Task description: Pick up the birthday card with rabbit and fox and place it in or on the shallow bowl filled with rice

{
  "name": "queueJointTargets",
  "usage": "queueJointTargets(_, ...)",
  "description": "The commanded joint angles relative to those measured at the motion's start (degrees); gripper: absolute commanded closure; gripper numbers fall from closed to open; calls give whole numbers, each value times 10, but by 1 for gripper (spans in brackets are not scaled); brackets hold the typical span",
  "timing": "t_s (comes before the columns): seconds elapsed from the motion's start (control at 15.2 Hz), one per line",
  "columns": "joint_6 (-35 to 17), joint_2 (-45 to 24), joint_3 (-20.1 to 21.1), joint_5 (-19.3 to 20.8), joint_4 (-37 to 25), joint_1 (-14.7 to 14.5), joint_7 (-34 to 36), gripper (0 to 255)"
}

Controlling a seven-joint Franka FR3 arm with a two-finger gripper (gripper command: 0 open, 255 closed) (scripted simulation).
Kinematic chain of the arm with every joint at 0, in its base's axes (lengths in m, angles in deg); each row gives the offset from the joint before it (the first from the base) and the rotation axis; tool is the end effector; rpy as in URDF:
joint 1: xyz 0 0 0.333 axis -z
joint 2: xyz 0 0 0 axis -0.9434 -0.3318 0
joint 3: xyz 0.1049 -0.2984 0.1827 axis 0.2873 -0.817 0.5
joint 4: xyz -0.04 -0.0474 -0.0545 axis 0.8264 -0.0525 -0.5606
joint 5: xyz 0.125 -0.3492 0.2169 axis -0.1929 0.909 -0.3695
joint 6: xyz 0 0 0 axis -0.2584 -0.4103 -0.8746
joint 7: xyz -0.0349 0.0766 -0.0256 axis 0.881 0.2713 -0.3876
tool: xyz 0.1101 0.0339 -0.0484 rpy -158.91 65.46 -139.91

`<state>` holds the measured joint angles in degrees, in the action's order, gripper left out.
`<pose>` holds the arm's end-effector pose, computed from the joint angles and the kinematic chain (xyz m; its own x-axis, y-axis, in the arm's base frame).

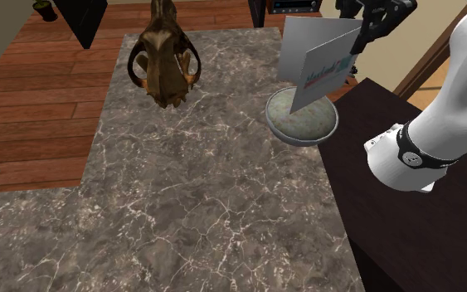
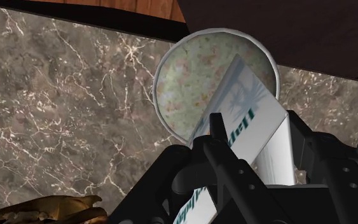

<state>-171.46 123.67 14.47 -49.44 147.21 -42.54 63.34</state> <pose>0.1082 -0.2308 0.4640 0.9390 -0.3422 -0.0331 -0.3427 -0.9394 -0.0098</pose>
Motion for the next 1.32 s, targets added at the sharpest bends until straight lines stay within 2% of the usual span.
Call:
queueJointTargets(0.0,-13,4,-6,7,16,4,0,255)
queueJointTargets(0.46,-65,0,-32,33,66,16,2,255)
queueJointTargets(0.99,-67,-1,-33,34,67,17,2,255)
queueJointTargets(1.06,-67,-1,-33,34,67,17,2,0)
queueJointTargets(1.25,-67,-1,-33,35,67,17,2,0)
